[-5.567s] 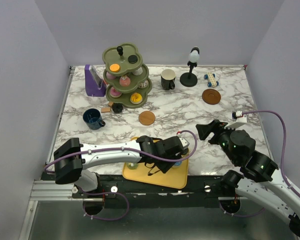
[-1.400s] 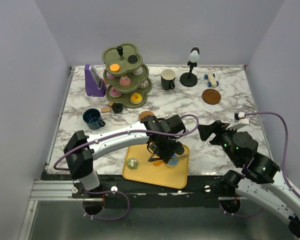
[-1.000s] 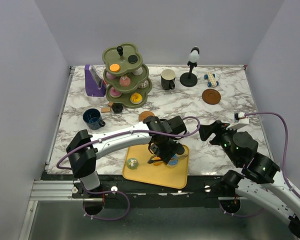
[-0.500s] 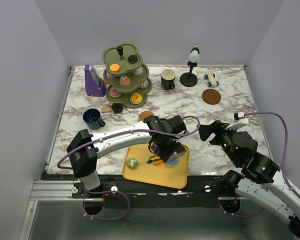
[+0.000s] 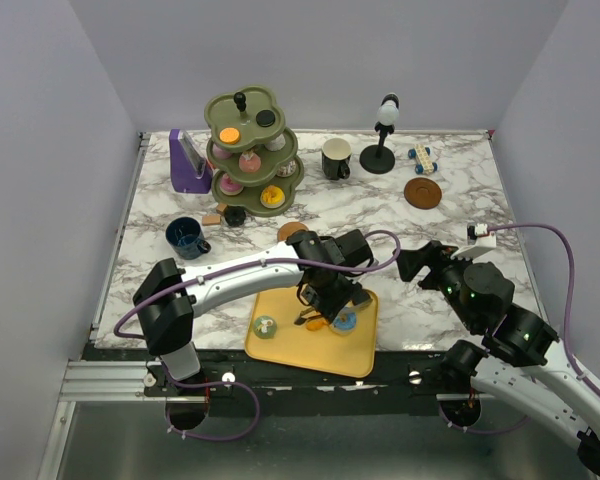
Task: Serve the afternoon tea
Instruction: Pick up the desert from the tray.
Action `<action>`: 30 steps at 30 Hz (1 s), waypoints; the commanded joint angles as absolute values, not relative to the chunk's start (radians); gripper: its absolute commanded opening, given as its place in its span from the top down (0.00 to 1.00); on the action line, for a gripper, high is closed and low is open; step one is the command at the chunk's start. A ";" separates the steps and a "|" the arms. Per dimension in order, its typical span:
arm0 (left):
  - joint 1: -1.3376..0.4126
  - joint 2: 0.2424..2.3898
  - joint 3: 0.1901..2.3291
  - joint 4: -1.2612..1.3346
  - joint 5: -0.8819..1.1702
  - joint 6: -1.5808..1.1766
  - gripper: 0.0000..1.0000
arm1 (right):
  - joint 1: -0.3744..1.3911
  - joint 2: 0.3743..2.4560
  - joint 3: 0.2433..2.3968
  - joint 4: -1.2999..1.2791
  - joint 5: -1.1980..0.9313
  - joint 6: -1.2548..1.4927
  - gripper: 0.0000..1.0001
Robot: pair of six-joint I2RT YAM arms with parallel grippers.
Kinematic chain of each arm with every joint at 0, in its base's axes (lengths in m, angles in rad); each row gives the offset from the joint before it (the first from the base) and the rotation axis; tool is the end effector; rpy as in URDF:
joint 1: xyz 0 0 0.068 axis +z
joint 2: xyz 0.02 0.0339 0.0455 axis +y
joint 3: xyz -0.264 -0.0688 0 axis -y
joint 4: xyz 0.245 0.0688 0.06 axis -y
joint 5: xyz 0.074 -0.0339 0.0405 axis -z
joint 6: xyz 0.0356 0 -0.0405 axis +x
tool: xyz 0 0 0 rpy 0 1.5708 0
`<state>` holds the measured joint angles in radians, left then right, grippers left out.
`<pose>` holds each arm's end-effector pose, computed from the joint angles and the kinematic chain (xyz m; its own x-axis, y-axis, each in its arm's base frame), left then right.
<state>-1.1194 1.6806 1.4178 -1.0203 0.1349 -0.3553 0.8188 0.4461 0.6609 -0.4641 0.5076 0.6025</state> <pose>0.1406 -0.3009 0.2654 -0.7081 0.6705 -0.2212 0.7061 0.6732 -0.2196 0.0880 0.0687 0.3123 -0.3182 0.3848 -0.8664 -0.1652 0.8774 0.4504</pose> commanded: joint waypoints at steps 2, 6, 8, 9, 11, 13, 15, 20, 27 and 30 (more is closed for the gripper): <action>-1.117 1.618 1.480 -1.020 0.105 -0.361 0.52 | 0.822 0.452 0.649 -0.452 0.512 0.609 0.16; -1.117 1.586 1.502 -1.026 0.086 -0.385 0.54 | 0.821 0.451 0.650 -0.451 0.512 0.609 0.16; -1.116 1.568 1.503 -1.021 0.086 -0.397 0.55 | 0.821 0.450 0.650 -0.451 0.513 0.609 0.16; -1.117 1.561 1.503 -1.019 0.084 -0.402 0.55 | 0.821 0.450 0.650 -0.451 0.513 0.609 0.16; -1.116 1.544 1.500 -1.014 0.080 -0.412 0.56 | 0.821 0.450 0.649 -0.450 0.512 0.607 0.16; -1.116 1.524 1.496 -1.018 0.064 -0.421 0.56 | 0.821 0.449 0.649 -0.449 0.511 0.608 0.16; -1.117 1.488 1.482 -1.018 0.037 -0.432 0.56 | 0.821 0.448 0.650 -0.449 0.512 0.609 0.16; -1.091 1.372 1.422 -1.020 -0.063 -0.462 0.56 | 0.821 0.446 0.649 -0.448 0.509 0.606 0.16; -0.973 1.189 1.354 -1.006 -0.143 -0.478 0.56 | 0.821 0.448 0.651 -0.442 0.498 0.603 0.16; -0.909 1.127 1.377 -1.011 -0.182 -0.455 0.57 | 0.821 0.446 0.652 -0.442 0.494 0.602 0.16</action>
